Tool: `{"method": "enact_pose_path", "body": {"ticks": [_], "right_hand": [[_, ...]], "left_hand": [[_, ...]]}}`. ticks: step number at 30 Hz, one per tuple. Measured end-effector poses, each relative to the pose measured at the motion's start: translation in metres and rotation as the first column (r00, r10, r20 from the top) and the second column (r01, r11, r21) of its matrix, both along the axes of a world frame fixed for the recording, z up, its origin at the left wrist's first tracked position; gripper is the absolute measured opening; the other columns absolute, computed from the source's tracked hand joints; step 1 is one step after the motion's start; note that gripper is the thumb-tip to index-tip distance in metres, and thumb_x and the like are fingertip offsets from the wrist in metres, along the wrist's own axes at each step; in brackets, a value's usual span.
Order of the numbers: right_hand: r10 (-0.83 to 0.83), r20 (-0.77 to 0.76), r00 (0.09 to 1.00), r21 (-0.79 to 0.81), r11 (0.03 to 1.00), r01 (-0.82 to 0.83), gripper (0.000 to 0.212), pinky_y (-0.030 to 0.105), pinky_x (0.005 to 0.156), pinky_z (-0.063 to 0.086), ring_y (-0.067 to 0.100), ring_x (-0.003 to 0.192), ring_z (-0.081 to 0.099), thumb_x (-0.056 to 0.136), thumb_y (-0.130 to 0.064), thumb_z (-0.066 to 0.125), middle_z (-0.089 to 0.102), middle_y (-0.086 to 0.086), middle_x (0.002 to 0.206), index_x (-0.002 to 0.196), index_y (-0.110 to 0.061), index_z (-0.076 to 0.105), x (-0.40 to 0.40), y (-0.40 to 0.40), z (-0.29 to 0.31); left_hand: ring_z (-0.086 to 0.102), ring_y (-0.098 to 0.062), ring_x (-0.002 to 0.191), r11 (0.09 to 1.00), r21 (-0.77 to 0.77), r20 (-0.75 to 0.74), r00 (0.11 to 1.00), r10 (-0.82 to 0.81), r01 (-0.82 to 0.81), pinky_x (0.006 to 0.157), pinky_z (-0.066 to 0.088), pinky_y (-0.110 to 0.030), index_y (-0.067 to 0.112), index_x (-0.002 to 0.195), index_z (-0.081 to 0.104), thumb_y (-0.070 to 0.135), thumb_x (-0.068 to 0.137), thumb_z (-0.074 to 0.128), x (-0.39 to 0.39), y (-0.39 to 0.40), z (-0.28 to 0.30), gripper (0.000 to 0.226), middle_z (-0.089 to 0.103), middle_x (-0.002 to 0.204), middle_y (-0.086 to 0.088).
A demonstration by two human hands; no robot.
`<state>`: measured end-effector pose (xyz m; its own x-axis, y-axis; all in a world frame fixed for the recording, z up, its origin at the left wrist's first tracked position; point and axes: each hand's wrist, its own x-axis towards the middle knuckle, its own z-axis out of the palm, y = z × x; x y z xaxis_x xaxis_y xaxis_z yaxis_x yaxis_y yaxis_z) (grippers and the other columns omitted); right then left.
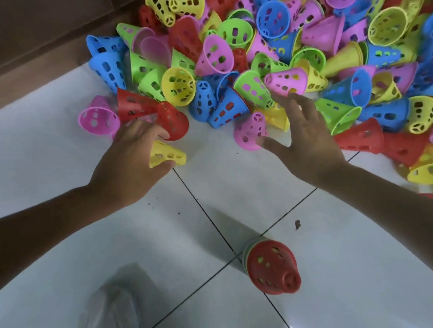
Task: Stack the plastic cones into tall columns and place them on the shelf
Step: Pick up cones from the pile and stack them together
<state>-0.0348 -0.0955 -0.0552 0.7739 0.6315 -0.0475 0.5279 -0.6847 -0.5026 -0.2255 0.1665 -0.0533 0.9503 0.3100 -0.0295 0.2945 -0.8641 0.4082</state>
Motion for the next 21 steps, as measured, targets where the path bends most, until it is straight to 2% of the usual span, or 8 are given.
{"method": "enact_pose_path", "body": {"ticks": [3, 7, 10, 15, 18, 21], "right_hand": [[0.016, 0.014, 1.0, -0.051, 0.999, -0.015, 0.075, 0.048, 0.099, 0.044, 0.036, 0.133, 0.039, 0.091, -0.049, 0.067, 0.029, 0.001, 0.155, 0.154, -0.038, 0.028, 0.01, 0.017, -0.006], [0.037, -0.017, 0.999, -0.051, 0.998, -0.038, 0.075, 0.051, 0.103, 0.043, 0.037, 0.134, 0.039, 0.089, -0.049, 0.069, 0.028, 0.002, 0.153, 0.152, -0.043, 0.029, 0.019, 0.029, -0.017], [0.054, -0.042, 0.998, -0.067, 0.996, -0.057, 0.073, 0.054, 0.103, 0.043, 0.04, 0.137, 0.036, 0.089, -0.051, 0.066, 0.024, 0.003, 0.157, 0.15, -0.046, 0.027, 0.023, 0.036, -0.023], [0.091, -0.003, 0.996, -0.135, 0.987, -0.091, 0.064, 0.057, 0.1, 0.046, 0.044, 0.137, 0.038, 0.096, -0.044, 0.06, 0.015, 0.005, 0.162, 0.15, -0.04, 0.027, 0.024, 0.047, -0.026], [0.128, -0.006, 0.992, -0.077, 0.989, -0.128, 0.058, 0.055, 0.103, 0.048, 0.043, 0.135, 0.043, 0.097, -0.039, 0.06, 0.021, 0.01, 0.16, 0.148, -0.034, 0.034, 0.026, 0.047, -0.029], [0.12, -0.017, 0.993, -0.008, 0.993, -0.12, 0.05, 0.047, 0.106, 0.045, 0.039, 0.136, 0.043, 0.097, -0.034, 0.062, 0.029, 0.013, 0.155, 0.144, -0.028, 0.044, 0.028, 0.045, -0.032]], "left_hand": [[0.048, -0.023, 0.115, 1.0, -0.023, -0.03, 1.0, -0.004, 0.003, 0.082, 0.045, -0.035, 0.019, 0.124, 0.059, 0.033, 0.083, 0.079, 0.001, 0.006, -0.004, 0.048, 0.053, 0.129, -0.004], [0.042, -0.01, 0.098, 0.999, -0.044, -0.027, 0.999, -0.019, 0.017, 0.075, 0.039, -0.029, 0.02, 0.121, 0.059, 0.033, 0.082, 0.08, 0.001, 0.013, -0.007, 0.046, 0.054, 0.119, 0.001], [0.046, -0.012, 0.094, 0.997, -0.068, -0.029, 0.999, -0.03, 0.028, 0.072, 0.041, -0.029, 0.02, 0.117, 0.059, 0.03, 0.08, 0.082, 0.002, 0.016, -0.008, 0.045, 0.054, 0.116, 0.001], [0.055, -0.012, 0.094, 0.994, -0.105, -0.072, 0.996, -0.052, 0.044, 0.066, 0.047, -0.021, 0.022, 0.12, 0.059, 0.024, 0.078, 0.085, 0.002, 0.019, -0.012, 0.049, 0.056, 0.116, 0.003], [0.058, -0.012, 0.097, 0.992, -0.12, -0.099, 0.993, -0.062, 0.05, 0.069, 0.051, -0.022, 0.022, 0.119, 0.06, 0.021, 0.077, 0.086, 0.001, 0.02, -0.014, 0.049, 0.057, 0.114, 0.004], [0.057, -0.013, 0.097, 0.992, -0.125, -0.099, 0.994, -0.044, 0.032, 0.075, 0.054, -0.029, 0.022, 0.119, 0.062, 0.022, 0.076, 0.087, 0.001, 0.019, -0.011, 0.05, 0.058, 0.111, 0.003]]}}
